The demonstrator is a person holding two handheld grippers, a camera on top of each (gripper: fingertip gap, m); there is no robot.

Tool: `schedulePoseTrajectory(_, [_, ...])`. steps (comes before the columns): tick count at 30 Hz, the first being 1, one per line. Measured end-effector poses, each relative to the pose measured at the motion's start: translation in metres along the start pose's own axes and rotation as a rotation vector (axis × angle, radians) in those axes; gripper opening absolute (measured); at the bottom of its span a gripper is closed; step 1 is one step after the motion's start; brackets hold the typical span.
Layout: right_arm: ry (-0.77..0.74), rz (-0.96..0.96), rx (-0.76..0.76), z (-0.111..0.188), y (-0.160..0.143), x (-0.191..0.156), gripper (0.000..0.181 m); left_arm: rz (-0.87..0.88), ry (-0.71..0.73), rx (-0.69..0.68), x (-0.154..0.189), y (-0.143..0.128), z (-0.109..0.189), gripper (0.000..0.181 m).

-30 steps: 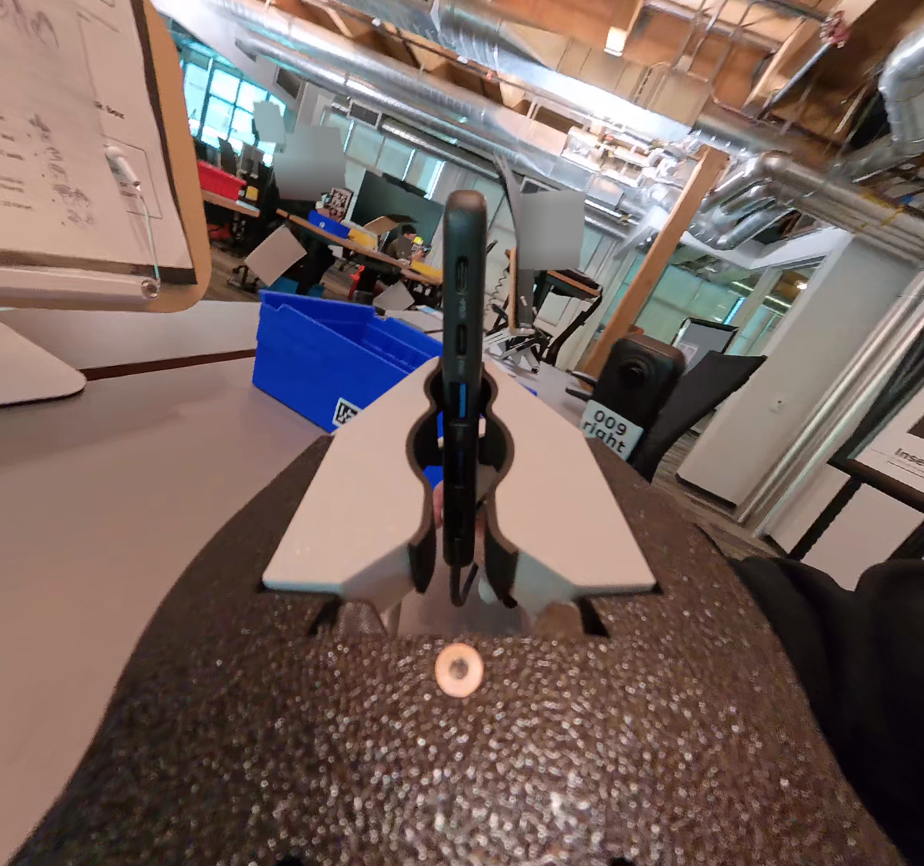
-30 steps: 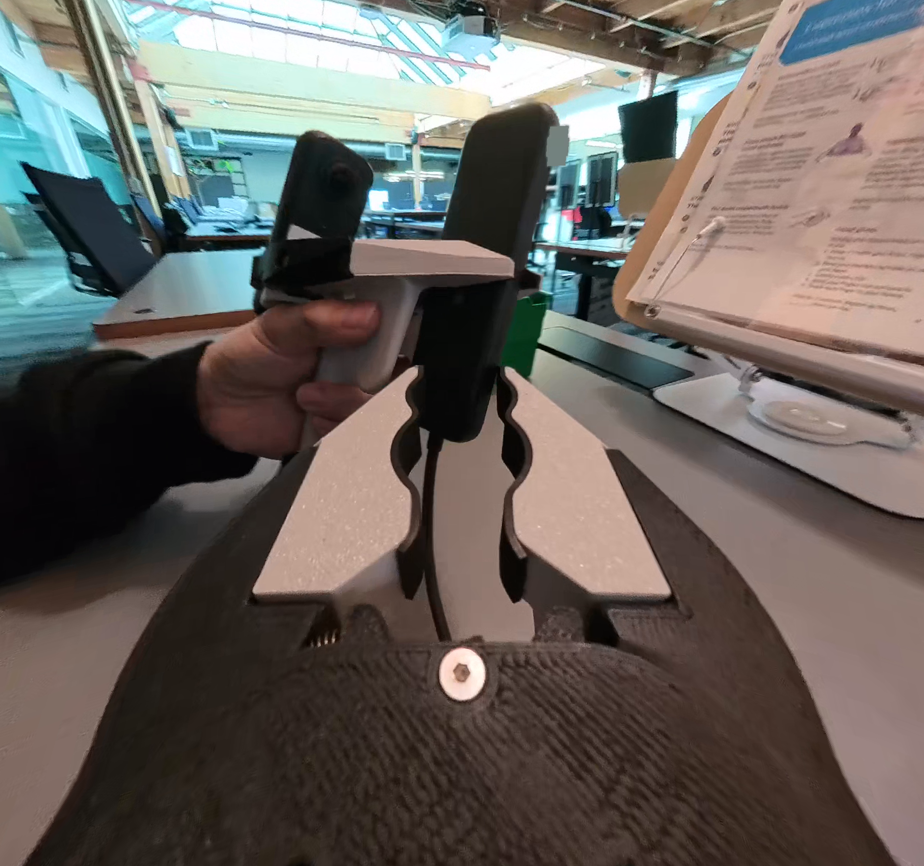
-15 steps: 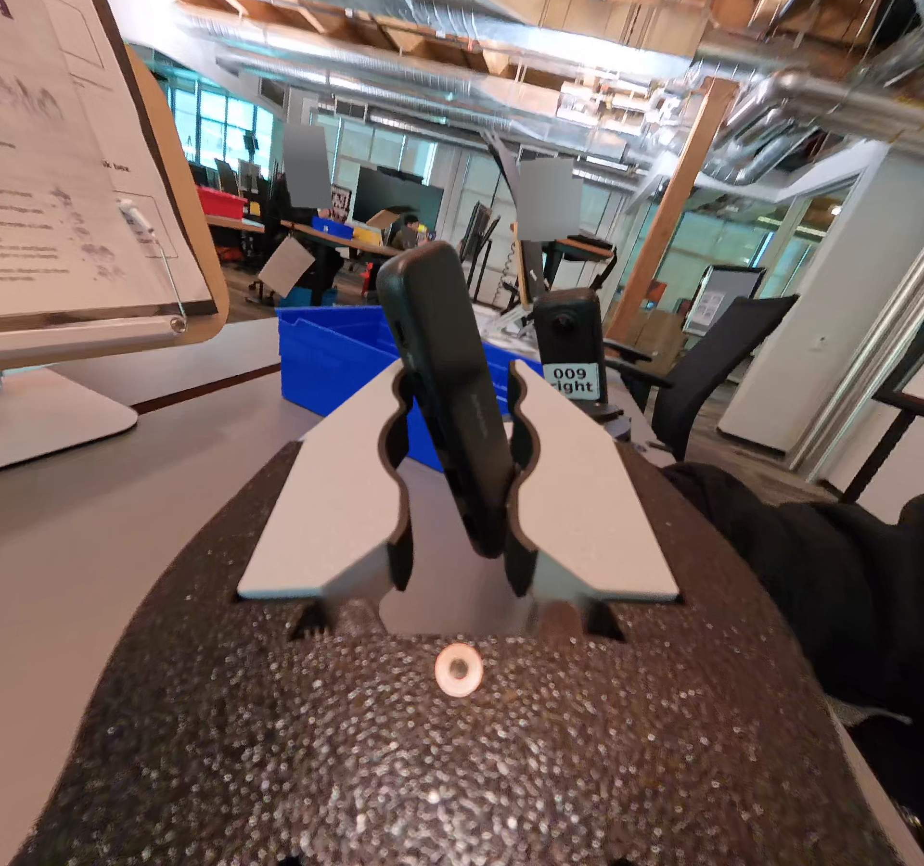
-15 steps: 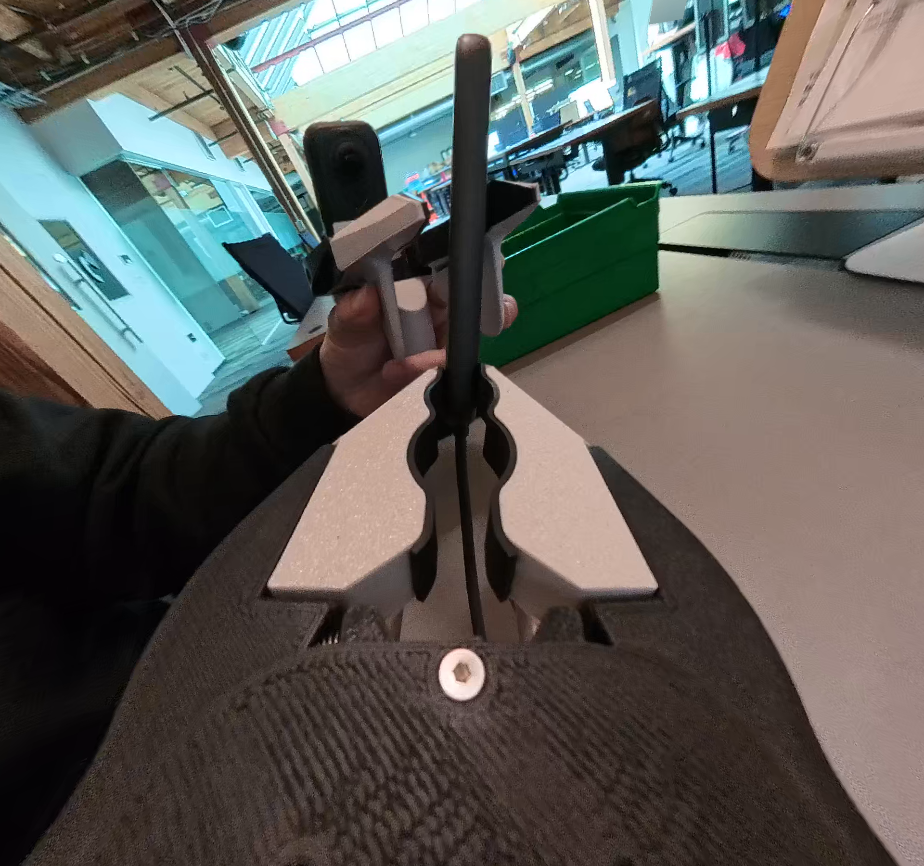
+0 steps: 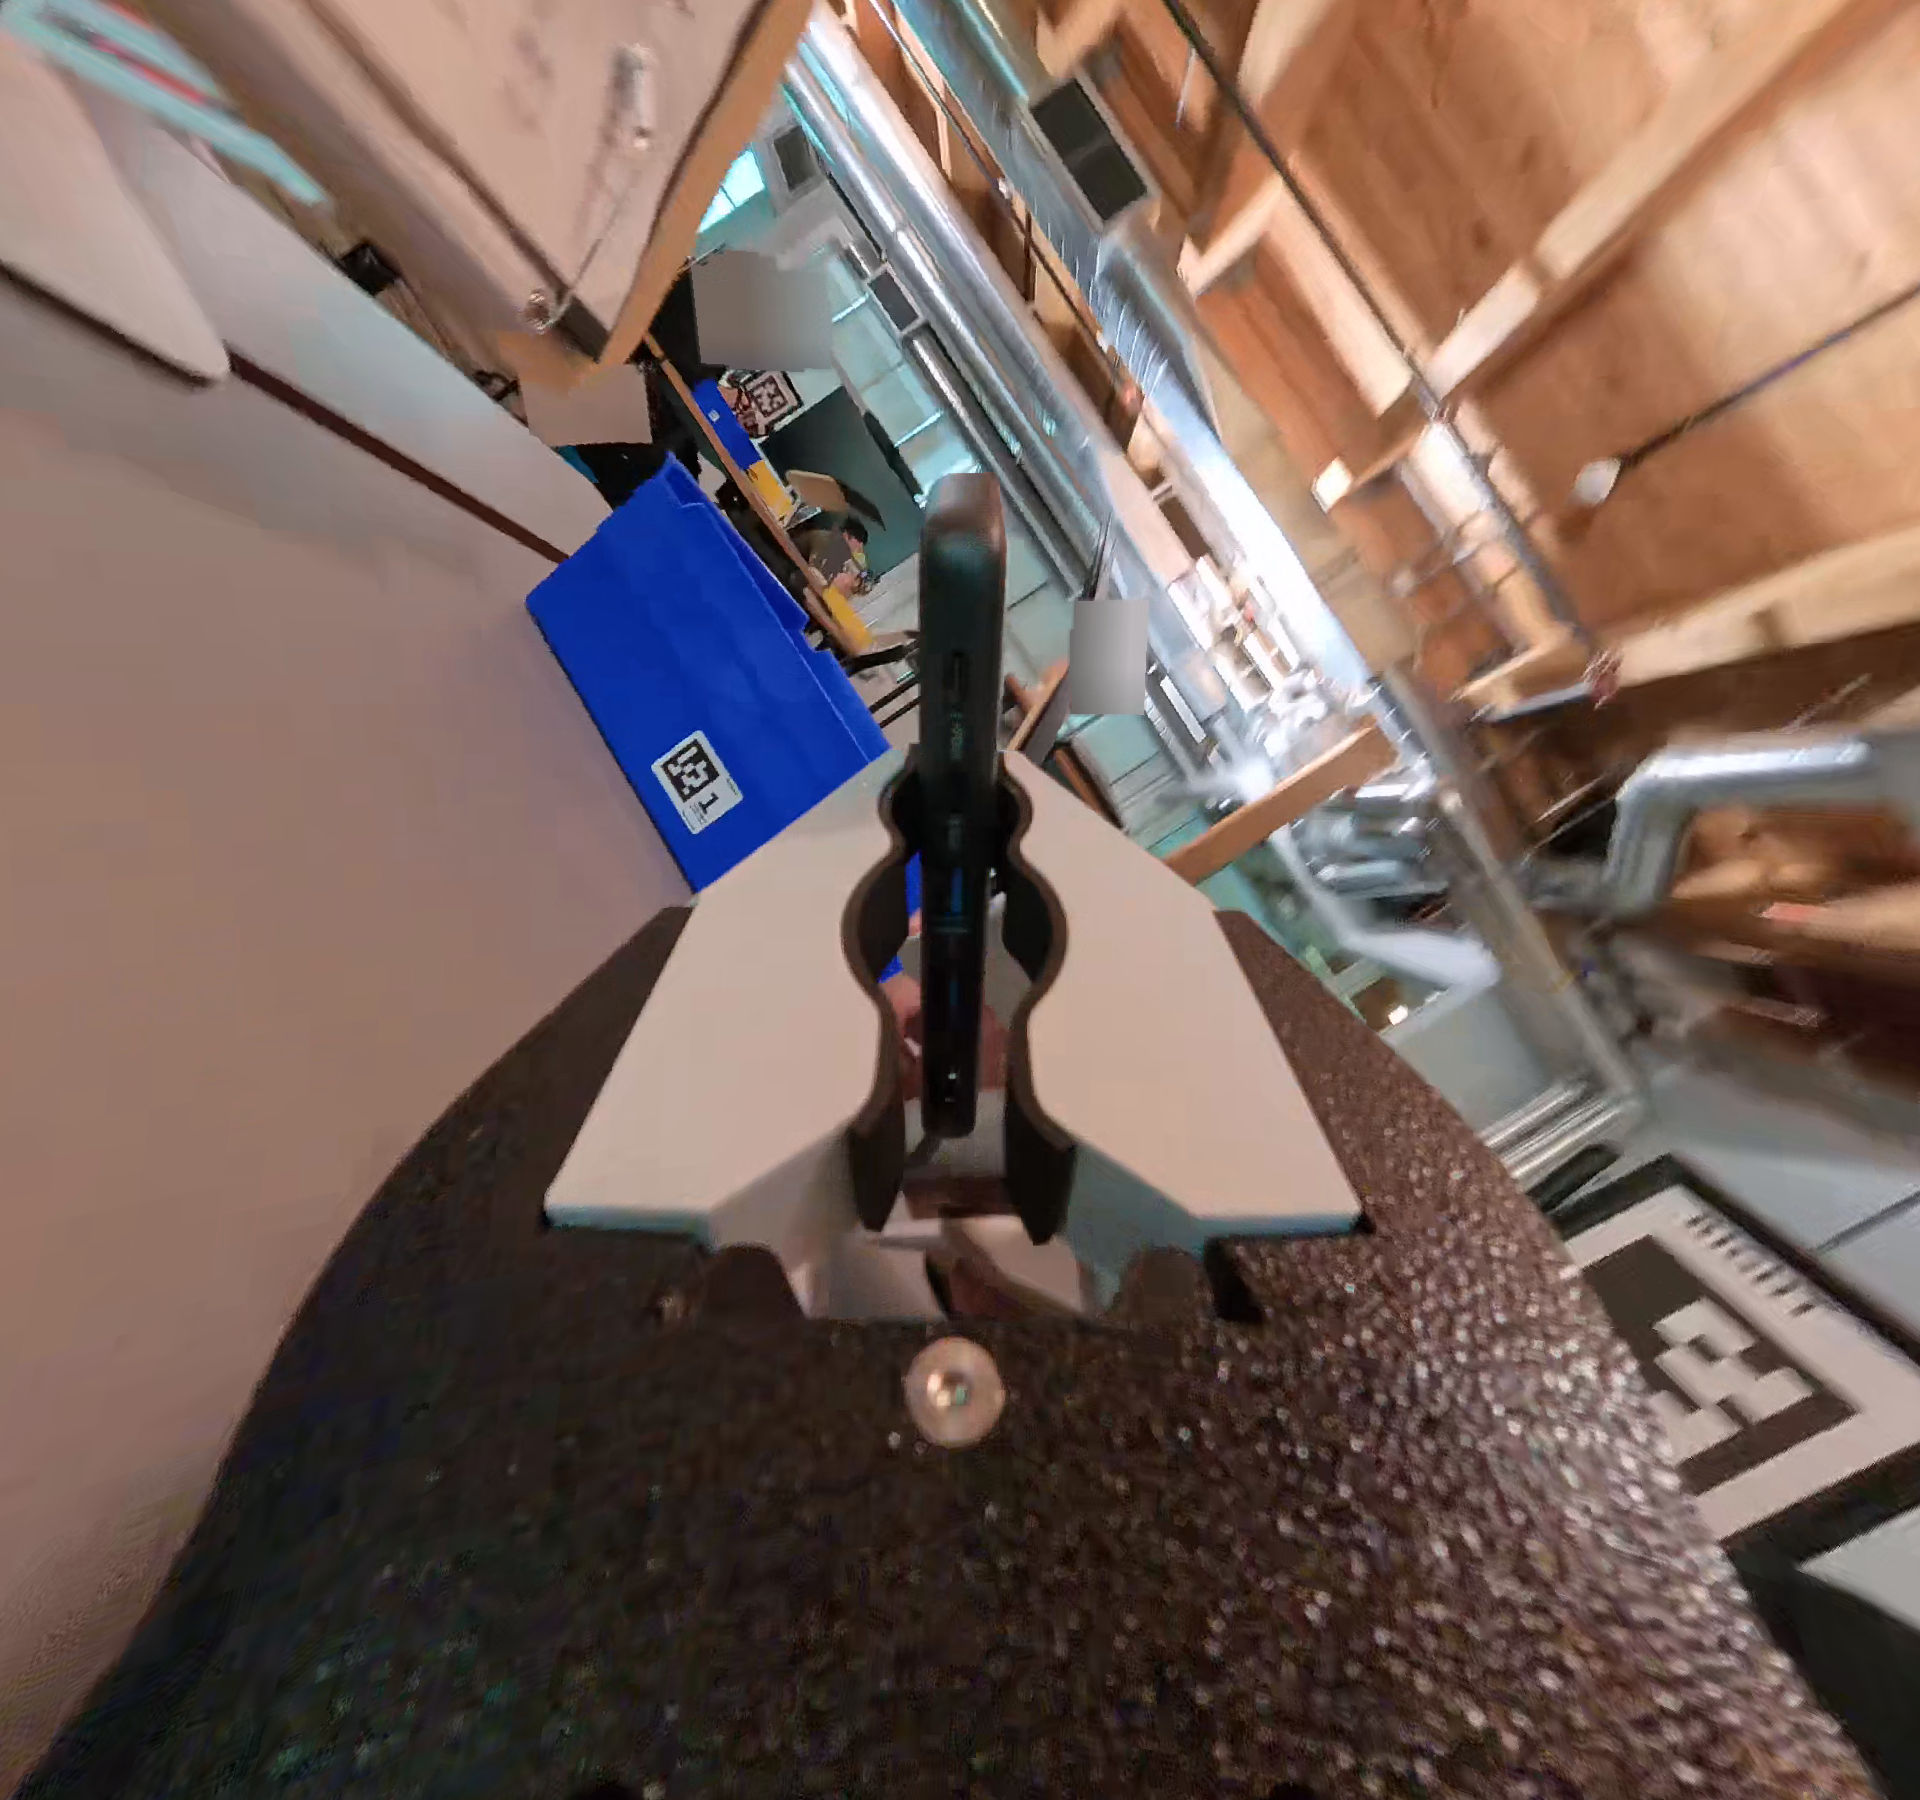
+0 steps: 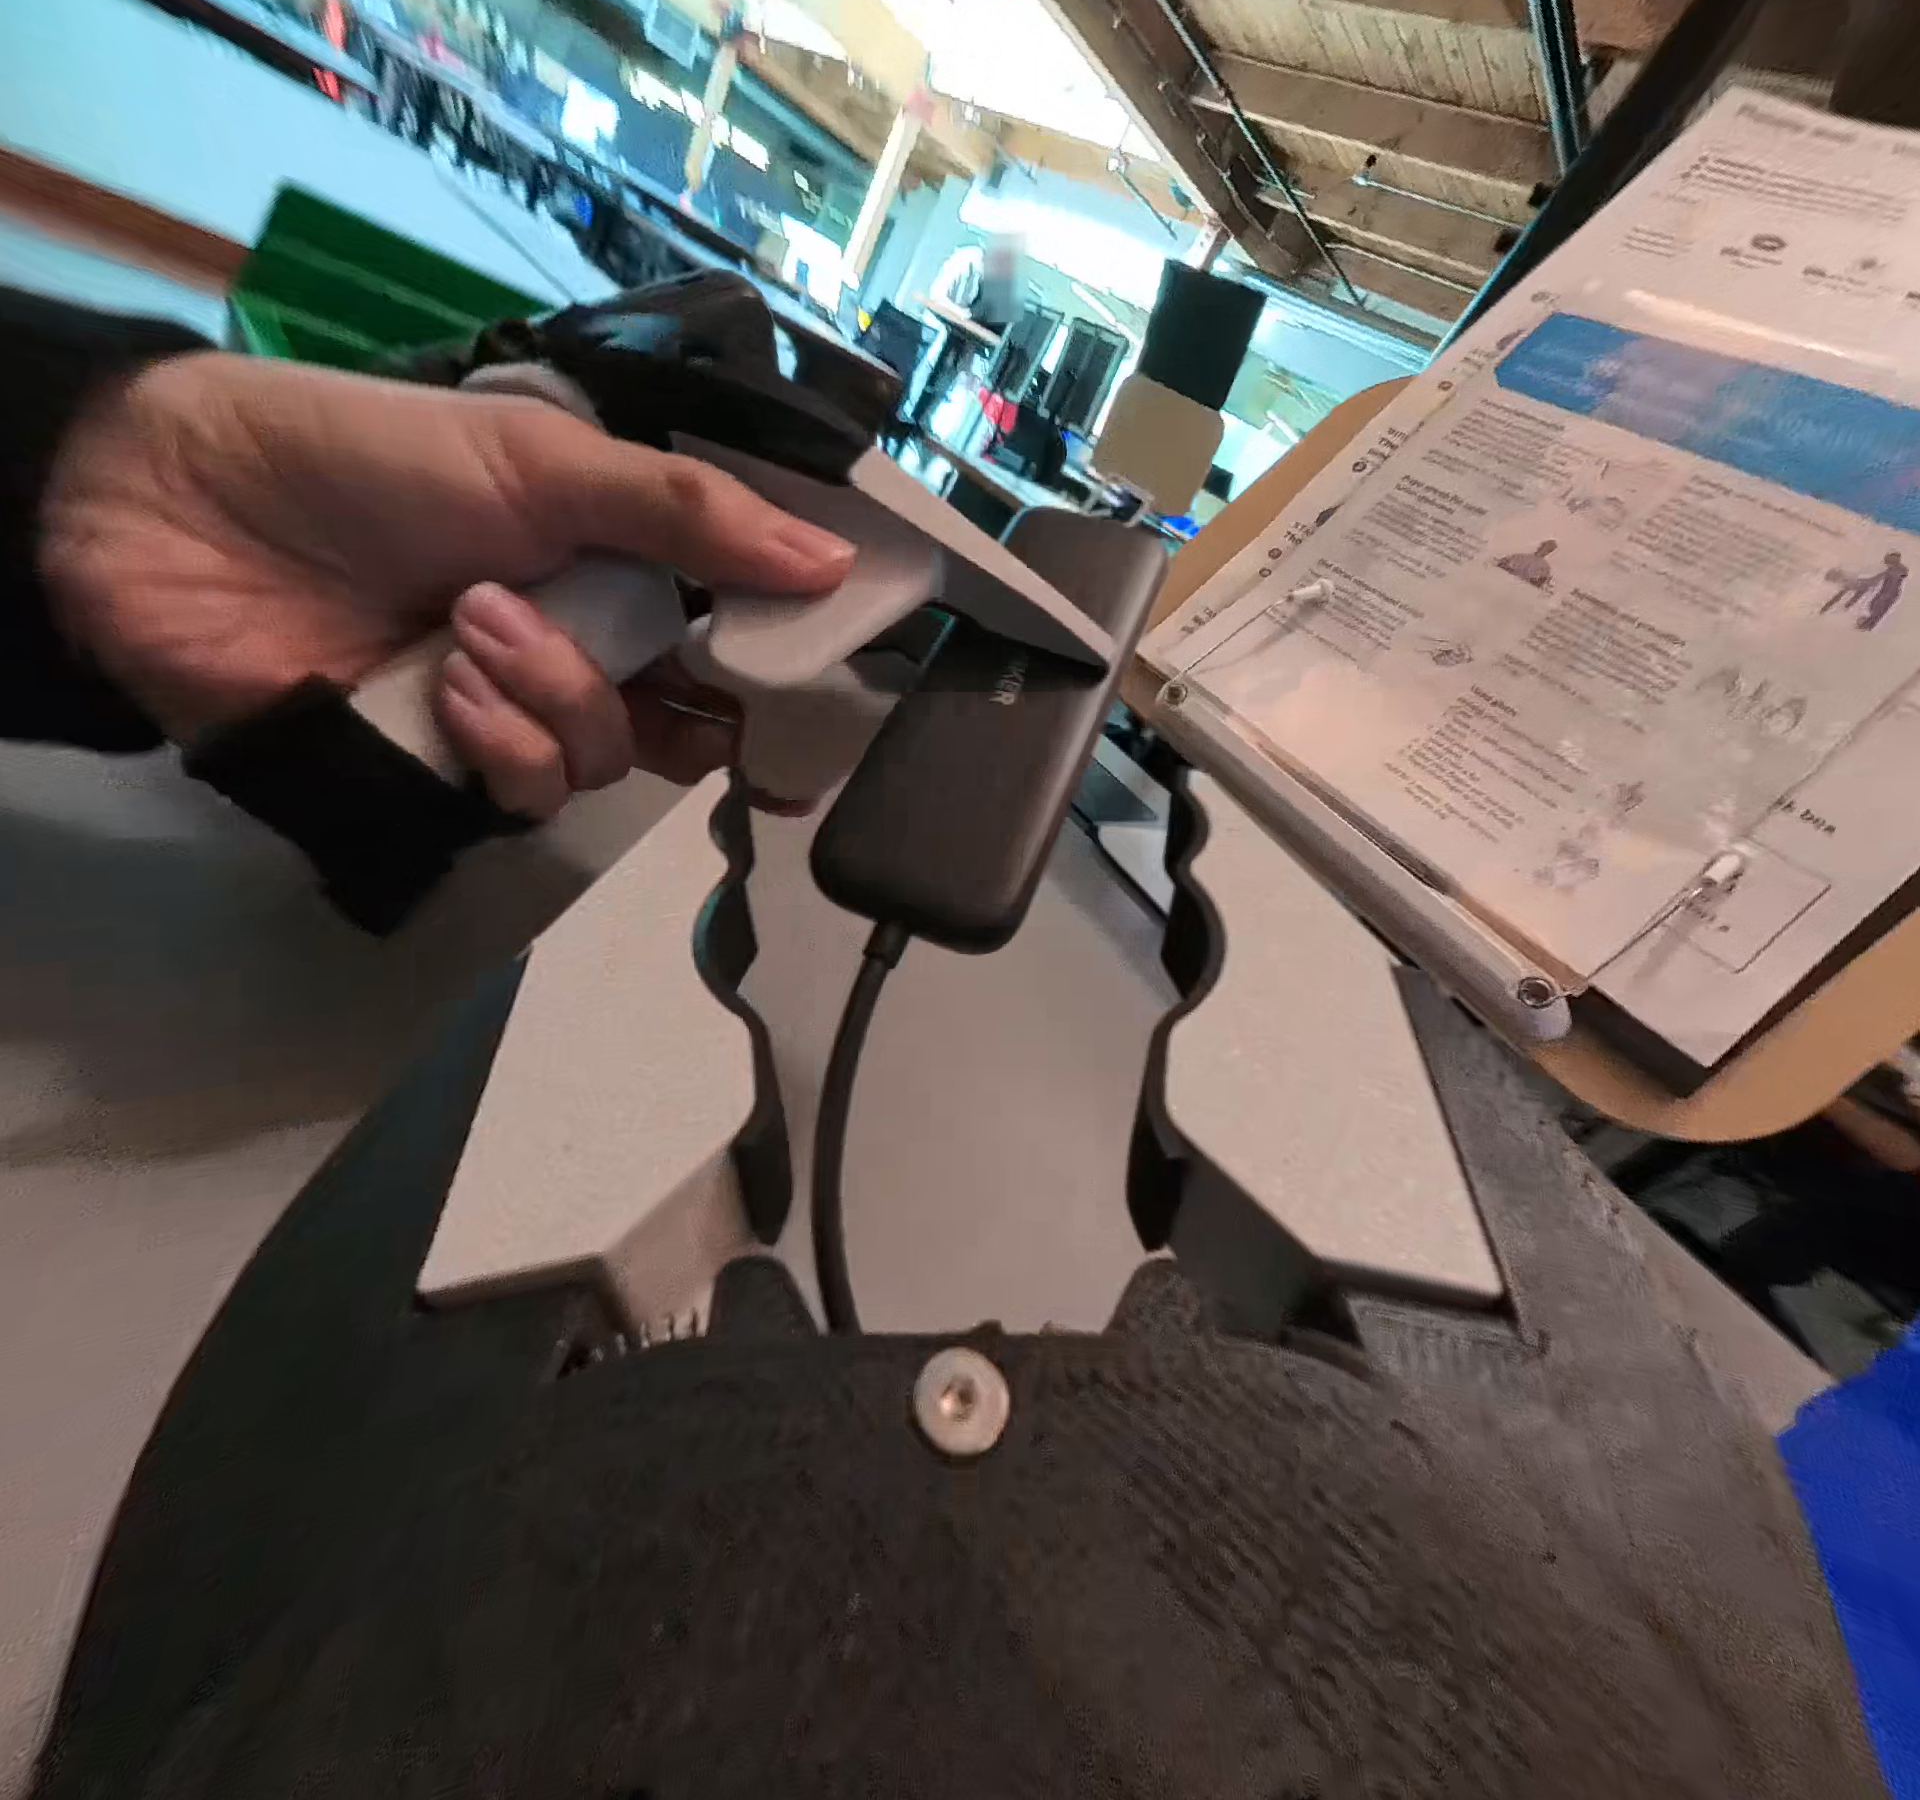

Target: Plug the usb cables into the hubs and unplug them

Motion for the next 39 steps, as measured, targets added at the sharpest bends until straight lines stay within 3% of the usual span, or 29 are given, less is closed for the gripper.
schedulePoseTrajectory(3, [-0.041, 0.029, -0.06, -0.007, -0.008, -0.005, 0.081, 0.163, -0.07, 0.053, -0.009, -0.004, 0.001, 0.008])
schedulePoseTrajectory(6, [-0.041, 0.012, -0.062, -0.009, -0.012, -0.006, 0.069, 0.222, -0.105, 0.074, -0.011, -0.006, 0.0, 0.009])
schedulePoseTrajectory(13, [-0.011, -0.033, -0.004, -0.009, -0.012, -0.009, 0.059, 0.22, -0.139, 0.048, -0.008, -0.003, 0.001, 0.01])
schedulePoseTrajectory(15, [-0.027, -0.066, 0.046, -0.006, -0.008, -0.005, 0.049, 0.227, -0.122, 0.051, -0.012, -0.002, 0.003, 0.009])
schedulePoseTrajectory(23, [-0.025, -0.061, 0.045, -0.002, 0.001, -0.002, 0.046, 0.199, -0.195, 0.066, -0.007, -0.001, 0.002, 0.01])
schedulePoseTrajectory(27, [-0.013, -0.286, 0.088, 0.0, 0.0, 0.012, 0.046, -0.137, -0.059, 0.087, 0.006, 0.005, 0.006, 0.019])
schedulePoseTrajectory(30, [-0.012, -0.44, 0.123, 0.009, -0.004, 0.028, 0.046, -0.597, 0.169, 0.052, 0.025, 0.007, 0.008, 0.03])
schedulePoseTrajectory(35, [0.001, -0.578, 0.15, 0.018, -0.001, 0.042, 0.046, -1.456, 0.708, -0.047, 0.042, 0.004, 0.012, 0.053])
schedulePoseTrajectory(39, [0.082, -0.638, 0.098, 0.016, 0.0, 0.04, 0.046, -1.896, 0.926, -0.094, 0.037, -0.007, 0.01, 0.06])
Point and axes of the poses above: each gripper's, where its closed fingertips meet, z back along the fingers, y out of its top, x = y × z across the jaws, the point moved 8 cm from there along z, back along the fingers, and after that the axes turned 7 degrees about -x, right-handed, at the moved point
